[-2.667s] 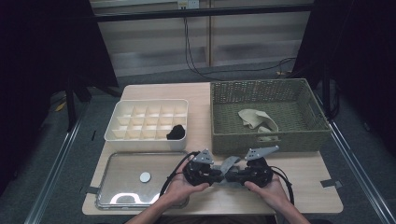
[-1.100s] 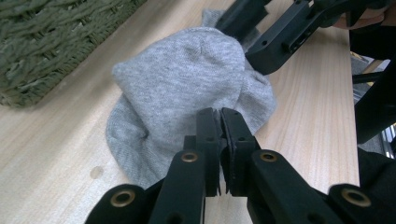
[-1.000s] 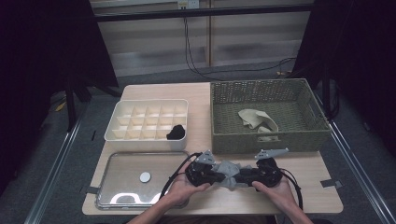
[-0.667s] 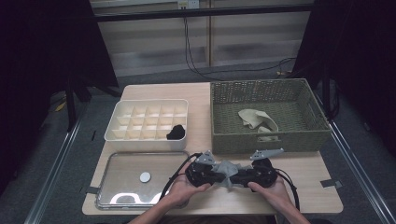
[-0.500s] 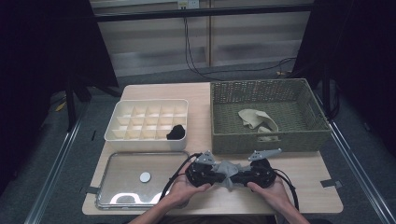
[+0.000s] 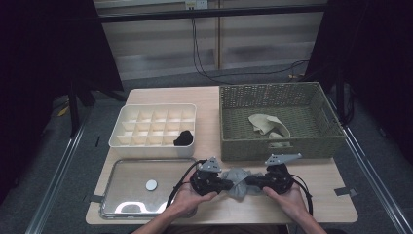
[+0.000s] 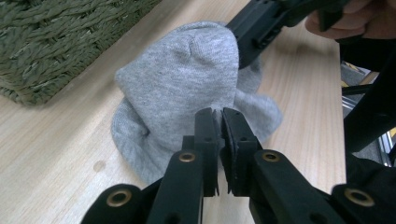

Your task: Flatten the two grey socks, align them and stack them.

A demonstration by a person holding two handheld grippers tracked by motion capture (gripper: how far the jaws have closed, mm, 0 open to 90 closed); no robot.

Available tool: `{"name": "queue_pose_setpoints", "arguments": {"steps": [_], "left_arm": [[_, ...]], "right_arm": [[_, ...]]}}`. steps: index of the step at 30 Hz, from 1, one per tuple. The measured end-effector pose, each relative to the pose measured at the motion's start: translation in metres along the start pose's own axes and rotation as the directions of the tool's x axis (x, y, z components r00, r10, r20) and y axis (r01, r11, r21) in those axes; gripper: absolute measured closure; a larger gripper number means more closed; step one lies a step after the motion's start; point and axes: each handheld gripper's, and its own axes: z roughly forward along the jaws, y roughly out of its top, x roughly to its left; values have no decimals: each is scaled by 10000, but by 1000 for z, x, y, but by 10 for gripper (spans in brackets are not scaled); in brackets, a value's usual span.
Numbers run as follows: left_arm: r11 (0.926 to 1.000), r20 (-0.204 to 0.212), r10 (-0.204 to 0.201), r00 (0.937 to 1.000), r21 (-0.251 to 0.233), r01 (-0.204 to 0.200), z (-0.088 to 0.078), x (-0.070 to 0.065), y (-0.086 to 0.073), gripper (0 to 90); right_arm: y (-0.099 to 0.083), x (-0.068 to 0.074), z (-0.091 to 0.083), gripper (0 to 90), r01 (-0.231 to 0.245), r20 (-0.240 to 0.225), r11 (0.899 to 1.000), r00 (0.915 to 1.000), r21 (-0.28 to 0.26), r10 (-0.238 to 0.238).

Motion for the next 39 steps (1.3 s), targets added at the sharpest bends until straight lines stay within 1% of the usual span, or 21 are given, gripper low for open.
{"name": "queue_pose_setpoints", "arguments": {"steps": [1, 3, 6, 7, 10, 13, 14, 16, 17, 19, 20, 22, 25, 26, 28, 29, 33, 35, 36, 38, 39], "left_arm": [[10000, 15, 5, 10000, 46, -6, -1, 0, 0, 853], [10000, 41, -24, 10000, 65, 24, -3, 0, -1, 843], [10000, 167, -39, 9999, -41, 40, -5, 0, -2, 805], [10000, 136, -3, 9999, 51, 2, -8, -1, -1, 784], [9998, 112, -100, 9999, -192, 103, -17, -1, -1, 697], [9994, -106, -183, 9998, -304, 180, -28, 3, -1, 622], [9992, -197, -213, 9996, -333, 207, -31, 5, -2, 600], [9986, -611, -346, 9975, -409, 321, -37, 10, -3, 511], [9984, -643, -369, 9972, -442, 341, -39, 12, -3, 469], [9973, -687, -409, 9968, -636, 365, -42, 16, -1, 457], [9971, -655, -437, 9969, -644, 395, -41, 18, 0, 434], [9970, -759, -540, 9957, -592, 495, -41, 21, 1, 398], [9948, -785, -728, 9943, -764, 668, -43, 27, 2, 392], [9938, -771, -761, 9941, -867, 693, -45, 28, 3, 395], [9929, -813, -765, 9938, -973, 685, -48, 30, 4, 437], [9934, -927, -746, 9929, -944, 658, -49, 31, 5, 452], [9938, -1062, -905, 9902, -747, 828, -44, 40, 4, 529], [9941, -1050, -916, 9902, -676, 848, -42, 44, 3, 543], [9931, -1002, -999, 9899, -714, 930, -41, 46, 3, 549], [9937, -976, -948, 9907, -695, 882, -40, 47, 3, 552], [9952, -1037, -887, 9906, -516, 837, -40, 48, 4, 552]], "right_arm": [[0, -1, 1, 900, -36, 115, 10000, 9999, 2, 36], [2, -1, 1, 900, 1, 97, 10000, 10000, -2, -1], [12, 1, 1, 900, 158, 105, 9994, 9998, -323, -155], [15, 1, 2, 895, 139, 44, 9991, 9999, -413, -137], [23, 8, 9, 886, 346, -112, 9987, 9993, -376, -350], [26, 13, 20, 874, 539, -203, 9984, 9983, -167, -542], [27, 14, 23, 863, 639, -142, 9979, 9978, -91, -640], [29, 15, 28, 862, 630, -205, 9980, 9978, -48, -631], [30, 15, 30, 856, 635, -200, 9980, 9978, -42, -636], [35, 15, 35, 850, 657, -200, 9978, 9976, 15, -656], [38, 15, 37, 849, 680, -250, 9977, 9974, -21, -680], [41, 16, 42, 842, 682, -410, 9977, 9968, -12, -682], [42, 16, 51, 840, 638, -405, 9976, 9972, 268, -627], [42, 15, 54, 835, 657, -385, 9975, 9972, 250, -647], [41, 15, 54, 814, 593, -345, 9979, 9977, 250, -584], [41, 14, 52, 806, 586, -358, 9980, 9977, 226, -578], [37, 14, 36, 761, 504, -193, 9987, 9985, -115, -506], [34, 15, 27, 732, 450, -138, 9987, 9989, -243, -454], [32, 15, 23, 711, 445, -110, 9986, 9989, -291, -448], [27, 16, 15, 682, 364, -88, 9986, 9993, -396, -368], [25, 17, 12, 667, 365, -155, 9985, 9992, -409, -371]]}}
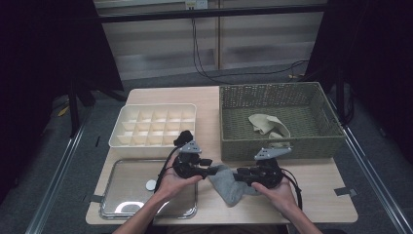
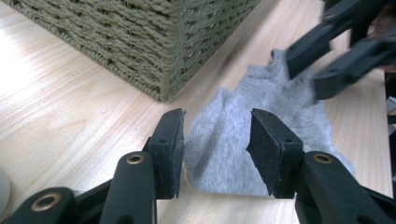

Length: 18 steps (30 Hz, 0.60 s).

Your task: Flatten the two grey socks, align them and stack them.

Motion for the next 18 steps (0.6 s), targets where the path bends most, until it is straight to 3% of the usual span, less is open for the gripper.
{"name": "queue_pose_setpoints", "arguments": {"steps": [5, 7, 12, 15, 17, 18], "left_arm": [[9999, 75, 76, 9999, -122, -75, 0, 5, 6, 574], [9996, 8, 151, 9999, 259, -151, 6, 6, 4, 586], [9986, -37, 287, 9996, 454, -285, 6, 5, 1, 773], [9980, -121, 312, 9994, 547, -304, 1, 6, -2, 855], [9986, -89, 197, 9998, 498, -192, -3, 6, -5, 863], [9986, -89, 197, 9998, 498, -192, -3, 6, -5, 865]], "right_arm": [[-13, 5, -10, 608, -49, -21, 10000, 10000, 50, 49], [-19, 5, -10, 589, -133, -17, 9997, 9999, 181, 134], [-27, 4, -1, 577, -220, -29, 9973, 9997, 694, 222], [-31, 4, 4, 651, -209, -194, 9948, 9995, 994, 229], [-31, 4, 4, 766, -237, -323, 9949, 9991, 985, 269], [-31, 4, 4, 766, -237, -323, 9949, 9991, 985, 269]]}}
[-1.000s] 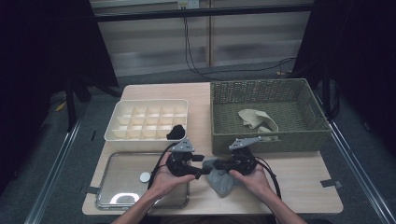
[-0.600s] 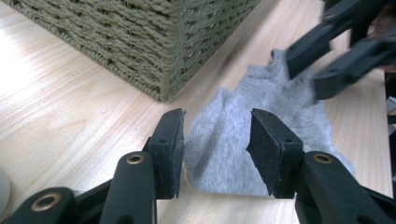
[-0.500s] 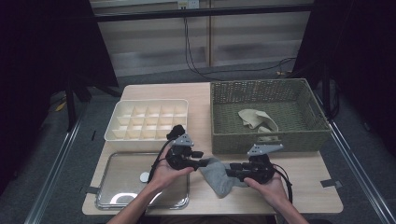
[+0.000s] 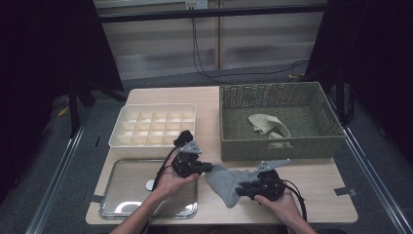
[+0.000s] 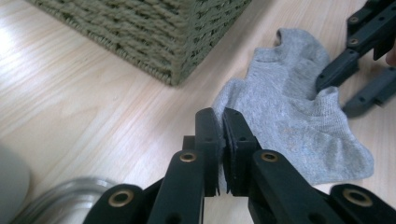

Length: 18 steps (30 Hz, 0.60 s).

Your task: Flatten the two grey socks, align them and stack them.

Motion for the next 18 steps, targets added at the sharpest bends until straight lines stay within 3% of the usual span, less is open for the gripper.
{"name": "queue_pose_setpoints", "arguments": {"steps": [1, 8, 10, 13, 18], "left_arm": [[9999, 30, -52, 10000, -108, 53, -5, 0, -3, 865], [9994, 98, -147, 9998, -323, 150, -19, -3, -8, 865], [9986, 276, -230, 9994, -464, 243, -23, -7, -9, 866], [9979, 461, -181, 9988, -609, 209, -20, -14, -7, 869], [9988, 789, -200, 9967, -430, 234, -6, -23, -5, 873]], "right_arm": [[0, -1, -3, 851, -93, -193, 9998, 9998, -200, 89], [4, -4, -14, 869, -180, -13, 9981, 9998, -595, 179], [9, -8, -26, 872, -196, 257, 9962, 9994, -847, 218], [10, -15, -38, 874, -269, 553, 9949, 9979, -975, 324], [11, -30, -55, 878, -360, 1096, 9952, 9929, -906, 459]]}}
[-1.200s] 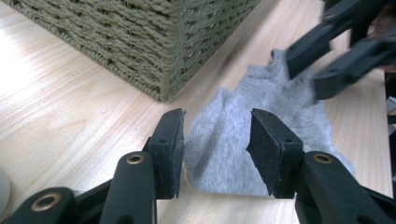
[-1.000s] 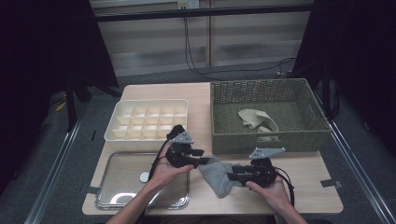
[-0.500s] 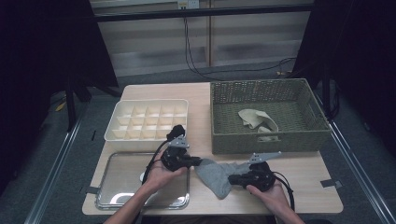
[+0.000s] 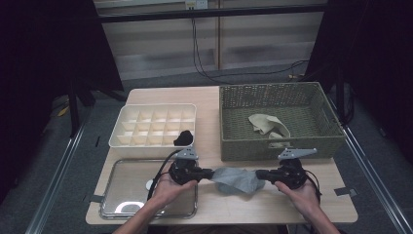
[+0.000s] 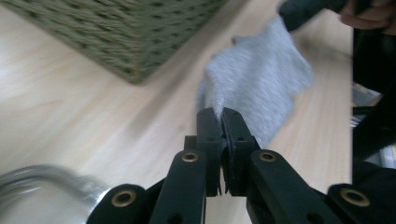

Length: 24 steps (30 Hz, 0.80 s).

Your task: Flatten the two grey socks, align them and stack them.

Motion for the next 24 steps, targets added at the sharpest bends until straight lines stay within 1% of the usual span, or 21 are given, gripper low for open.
{"name": "queue_pose_setpoints", "arguments": {"steps": [1, 2, 3, 4, 5, 6, 8, 9, 11, 12, 13, 14, 15, 16, 17, 18, 19, 20, 21, 22, 24], "left_arm": [[10000, 41, 5, 10000, 3, -5, 3, -3, 0, 873], [10000, 152, -52, 9999, -46, 53, 5, -5, 0, 873], [9999, 179, -101, 9998, -16, 101, 7, -7, 0, 872], [10000, 193, -58, 9998, 30, 57, 10, -8, 0, 870], [10000, 259, -26, 9997, 87, 24, 12, -9, -1, 867], [9998, 180, 30, 9998, 204, -34, 15, -10, -2, 864], [9992, 251, 62, 9997, 392, -71, 17, -10, -3, 849], [9992, 223, 80, 9997, 399, -88, 18, -10, -3, 836], [9992, 392, -23, 9992, 408, 7, 16, -10, -4, 790], [9992, 484, -67, 9988, 406, 47, 15, -9, -5, 755], [9993, 485, -122, 9987, 370, 104, 13, -10, -5, 724], [9993, 506, -59, 9987, 364, 40, 11, -10, -6, 717], [9993, 538, -97, 9985, 377, 76, 10, -10, -7, 702], [9993, 483, -52, 9988, 378, 34, 9, -11, -7, 674], [9996, 475, -101, 9988, 260, 89, 8, -10, -7, 650], [9996, 383, -89, 9992, 276, 79, 7, -10, -5, 621], [9996, 383, -89, 9992, 276, 79, 7, -10, -5, 599], [9996, 200, -20, 9998, 266, 15, 9, -8, 0, 588], [9996, 200, -20, 9998, 266, 15, 9, -8, 0, 584], [9998, 110, -15, 9999, 213, 12, 11, -7, 2, 584], [9998, -13, -14, 10000, 184, 15, 16, -4, 7, 579]], "right_arm": [[0, -2, -1, 878, -6, 1, 10000, 10000, -8, 6], [1, -5, -3, 878, -2, 141, 10000, 9999, -32, 2], [1, -7, -3, 877, -1, 185, 9999, 9998, -106, 3], [1, -9, -3, 876, 23, 201, 9999, 9998, -154, -20], [1, -11, -1, 874, 39, 224, 9998, 9997, -207, -34], [0, -12, 0, 872, -1, 166, 9998, 9999, -208, 5], [-3, -14, 7, 861, 50, 226, 10000, 9997, -33, -50], [-4, -14, 9, 844, 53, 233, 10000, 9997, 10, -54], [-5, -14, 10, 807, -2, 264, 10000, 9997, -92, 5], [-5, -14, 9, 792, -18, 251, 9998, 9997, -173, 23], [-5, -14, 7, 764, -83, 308, 9995, 9995, -300, 93], [-5, -14, 6, 761, -125, 358, 9993, 9993, -359, 137], [-6, -13, 3, 758, -98, 343, 9989, 9993, -451, 113], [-8, -12, 2, 742, -149, 342, 9986, 9993, -508, 166], [-10, -12, 0, 740, -167, 305, 9987, 9994, -473, 182], [-13, -11, 0, 732, -196, 281, 9990, 9994, -403, 208], [-13, -11, 0, 732, -196, 281, 9990, 9994, -403, 208], [-16, -10, 1, 704, -232, 302, 9994, 9993, -258, 240], [-16, -10, 1, 704, -232, 302, 9994, 9993, -258, 240], [-17, -11, 2, 693, -254, 327, 9994, 9991, -250, 262], [-16, -12, 9, 650, -340, 279, 9994, 9990, -107, 342]]}}
